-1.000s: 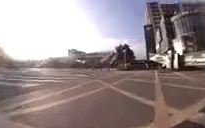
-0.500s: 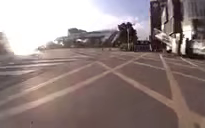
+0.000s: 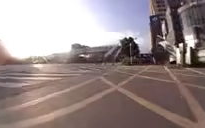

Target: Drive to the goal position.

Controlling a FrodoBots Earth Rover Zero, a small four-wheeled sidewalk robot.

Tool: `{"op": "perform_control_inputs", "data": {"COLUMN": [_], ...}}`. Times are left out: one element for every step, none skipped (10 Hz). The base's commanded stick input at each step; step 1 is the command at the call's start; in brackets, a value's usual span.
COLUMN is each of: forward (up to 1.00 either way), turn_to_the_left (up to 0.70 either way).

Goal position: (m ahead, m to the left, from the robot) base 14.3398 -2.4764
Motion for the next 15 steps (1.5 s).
{"op": "perform_control_inputs", "data": {"forward": [0.70,0.70,0.70,0.70,0.70,0.70,0.70,0.70,0.70,0.70,0.70,0.70,0.70,0.70,0.70], "turn_to_the_left": [0.00,0.00,0.00,0.00,0.00,0.00,0.00,0.00,0.00,0.00,0.00,0.00,0.00,0.00,0.00]}}
